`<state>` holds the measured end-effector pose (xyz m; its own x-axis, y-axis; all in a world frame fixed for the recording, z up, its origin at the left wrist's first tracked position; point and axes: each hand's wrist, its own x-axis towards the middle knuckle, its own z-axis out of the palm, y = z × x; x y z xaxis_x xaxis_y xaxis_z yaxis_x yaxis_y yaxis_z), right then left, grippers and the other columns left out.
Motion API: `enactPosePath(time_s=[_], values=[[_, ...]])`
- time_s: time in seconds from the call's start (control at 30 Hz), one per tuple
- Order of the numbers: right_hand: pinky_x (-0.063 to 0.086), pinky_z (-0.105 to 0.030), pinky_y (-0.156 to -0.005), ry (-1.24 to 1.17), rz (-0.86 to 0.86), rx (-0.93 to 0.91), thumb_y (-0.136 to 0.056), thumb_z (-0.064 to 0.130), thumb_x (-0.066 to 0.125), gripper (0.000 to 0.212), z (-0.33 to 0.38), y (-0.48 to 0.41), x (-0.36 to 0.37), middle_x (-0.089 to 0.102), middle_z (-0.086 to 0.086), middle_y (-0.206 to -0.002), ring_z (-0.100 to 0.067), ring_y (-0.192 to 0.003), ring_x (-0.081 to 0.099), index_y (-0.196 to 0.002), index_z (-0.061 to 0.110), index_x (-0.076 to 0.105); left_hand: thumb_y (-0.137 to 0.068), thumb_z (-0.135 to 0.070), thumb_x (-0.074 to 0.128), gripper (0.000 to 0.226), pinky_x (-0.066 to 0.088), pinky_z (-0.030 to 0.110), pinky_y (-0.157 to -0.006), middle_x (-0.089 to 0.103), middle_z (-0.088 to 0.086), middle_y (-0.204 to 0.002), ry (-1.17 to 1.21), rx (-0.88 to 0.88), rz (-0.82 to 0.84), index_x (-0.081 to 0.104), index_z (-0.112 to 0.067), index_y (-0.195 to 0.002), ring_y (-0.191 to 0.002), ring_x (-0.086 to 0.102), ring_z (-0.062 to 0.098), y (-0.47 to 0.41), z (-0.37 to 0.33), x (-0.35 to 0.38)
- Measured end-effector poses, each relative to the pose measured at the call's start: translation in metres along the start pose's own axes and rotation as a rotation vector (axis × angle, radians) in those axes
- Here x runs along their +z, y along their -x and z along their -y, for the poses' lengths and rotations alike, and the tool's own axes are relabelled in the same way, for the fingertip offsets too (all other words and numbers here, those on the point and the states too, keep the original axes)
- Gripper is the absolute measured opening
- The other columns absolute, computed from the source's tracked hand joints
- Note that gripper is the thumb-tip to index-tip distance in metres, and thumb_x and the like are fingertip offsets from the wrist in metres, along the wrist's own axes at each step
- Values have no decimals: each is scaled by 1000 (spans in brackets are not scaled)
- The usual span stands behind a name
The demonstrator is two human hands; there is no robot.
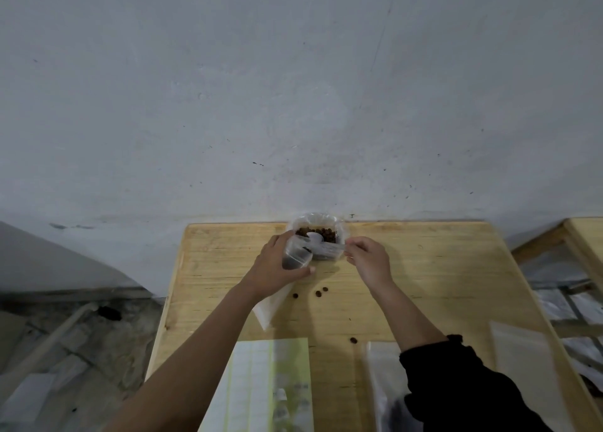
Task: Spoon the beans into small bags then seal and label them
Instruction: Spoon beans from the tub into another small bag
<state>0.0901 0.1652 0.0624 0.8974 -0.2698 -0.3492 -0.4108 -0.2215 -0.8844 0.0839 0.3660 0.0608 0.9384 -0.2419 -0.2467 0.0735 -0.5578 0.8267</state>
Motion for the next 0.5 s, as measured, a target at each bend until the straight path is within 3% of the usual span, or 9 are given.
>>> enactPosePath(time_s=[0.1,0.2,0.3,0.37,0.4,0.5], values=[[48,-29,-83,99,-29,-41,-90,15,56,15,2,5,-9,65,0,-97,-16,-94,61,-99,12,68,-76,-47,71,84,26,27,-101,26,-7,-148,115,2,-8,24,-28,-143,-134,27,11,5,-9,1],[41,-12,-68,129,-171,-119,-90,10,56,14,5,13,-17,65,-1,-93,-11,-86,58,-96,8,68,-77,-47,70,79,29,25,-98,31,-8,-145,213,24,-4,26,-31,-140,-134,30,11,8,-20,3],[40,-3,-63,98,-257,-213,-90,10,56,11,11,24,-20,63,2,-87,-4,-78,55,-93,10,67,-74,-58,68,82,35,31,-103,36,-8,-143,267,59,14,25,-35,-140,-132,36,13,12,-33,7],[42,-1,-66,47,-182,-272,-91,12,57,11,15,33,-17,63,5,-88,3,-80,55,-96,12,66,-76,-60,63,78,36,31,-103,36,-11,-142,288,100,37,23,-39,-139,-130,38,12,16,-44,10],[42,-3,-69,17,-107,-295,-92,13,56,12,18,38,-13,64,6,-92,3,-84,56,-99,13,66,-80,-56,61,75,37,24,-99,35,-11,-141,311,120,53,21,-36,-141,-129,38,11,19,-49,12],[48,-19,-85,-107,139,-330,-97,16,48,23,21,53,0,65,1,-111,-8,-102,61,-115,14,62,-89,-48,50,71,34,8,-95,36,-10,-143,414,158,121,13,-31,-147,-131,38,6,27,-64,18]])
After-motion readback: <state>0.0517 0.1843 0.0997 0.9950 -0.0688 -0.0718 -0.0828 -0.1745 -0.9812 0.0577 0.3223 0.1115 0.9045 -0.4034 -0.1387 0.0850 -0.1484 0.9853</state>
